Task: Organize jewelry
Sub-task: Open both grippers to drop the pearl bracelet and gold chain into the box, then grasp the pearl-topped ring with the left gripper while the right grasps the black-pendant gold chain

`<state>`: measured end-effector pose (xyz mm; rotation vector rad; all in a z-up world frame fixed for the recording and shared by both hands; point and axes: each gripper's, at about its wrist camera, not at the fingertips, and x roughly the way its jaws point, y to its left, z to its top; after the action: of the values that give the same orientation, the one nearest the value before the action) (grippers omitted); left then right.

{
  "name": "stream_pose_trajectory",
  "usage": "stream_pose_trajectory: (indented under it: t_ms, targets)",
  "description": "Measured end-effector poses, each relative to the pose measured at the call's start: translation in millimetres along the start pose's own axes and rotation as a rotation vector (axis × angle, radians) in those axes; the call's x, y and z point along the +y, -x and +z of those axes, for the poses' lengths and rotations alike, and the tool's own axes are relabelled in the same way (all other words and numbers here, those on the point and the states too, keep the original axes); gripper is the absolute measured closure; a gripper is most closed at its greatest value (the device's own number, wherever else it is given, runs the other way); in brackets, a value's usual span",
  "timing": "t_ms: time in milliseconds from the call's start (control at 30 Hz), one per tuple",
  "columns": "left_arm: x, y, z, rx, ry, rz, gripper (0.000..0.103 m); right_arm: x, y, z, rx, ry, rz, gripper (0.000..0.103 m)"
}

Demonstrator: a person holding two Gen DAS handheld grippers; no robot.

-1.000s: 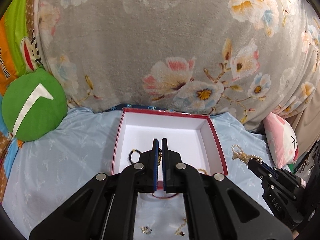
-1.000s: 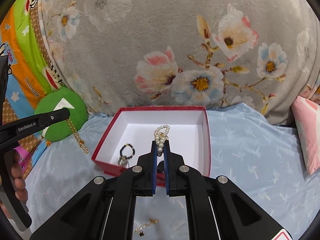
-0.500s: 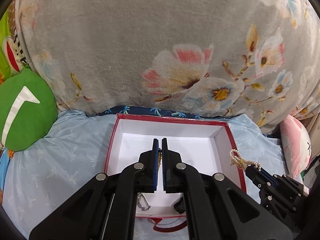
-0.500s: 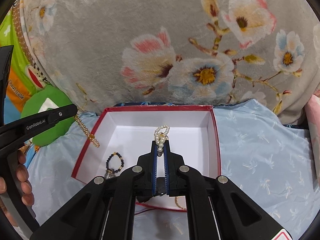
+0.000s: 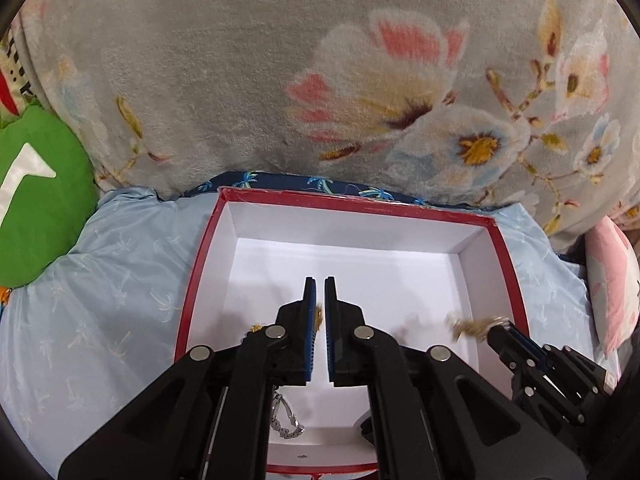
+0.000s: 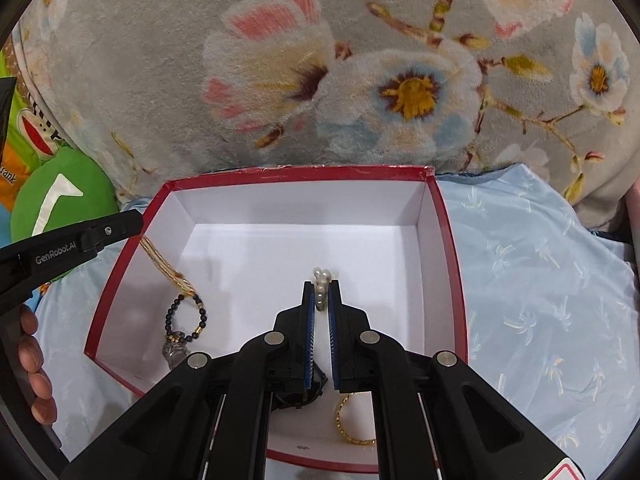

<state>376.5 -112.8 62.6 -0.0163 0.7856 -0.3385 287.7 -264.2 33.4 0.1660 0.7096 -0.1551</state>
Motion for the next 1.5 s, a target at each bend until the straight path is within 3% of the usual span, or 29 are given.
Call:
stream_pose_trajectory:
  t_ms: [33, 67, 100, 133, 233, 600, 933, 1200, 1500]
  targets:
    - [1, -1, 0, 0.004, 0.007, 0.002, 0.086, 0, 1, 0, -0.005, 0.000, -0.007, 0.089]
    - [2, -1, 0, 0.008, 0.014, 0.005, 0.069, -1, 2, 0, -0.010, -0.002, -0.009, 0.079]
    - [4, 0, 0, 0.005, 0.026, 0.012, 0.061, -2, 4, 1, -0.018, -0.007, -0.011, 0.070]
    - [6, 2, -1, -0.007, 0.037, 0.020, 0.051, -2, 6, 1, -0.028, -0.012, -0.015, 0.066]
    - [12, 12, -2, -0.029, 0.064, 0.022, 0.041, -1, 19, 2, -0.059, -0.009, -0.023, 0.061]
    - [24, 76, -17, -0.084, 0.043, 0.073, 0.041, 11, 72, -5, -0.111, -0.001, 0.017, 0.059]
    - [41, 126, -63, -0.084, 0.051, 0.076, 0.036, 22, 126, -49, -0.108, 0.020, 0.023, 0.059]
    - [62, 138, -113, -0.021, 0.111, 0.078, 0.035, 20, 138, -101, -0.023, 0.007, 0.033, 0.059]
    - [88, 123, -170, 0.087, 0.172, 0.133, 0.036, 42, 107, -174, 0.150, 0.039, 0.079, 0.059]
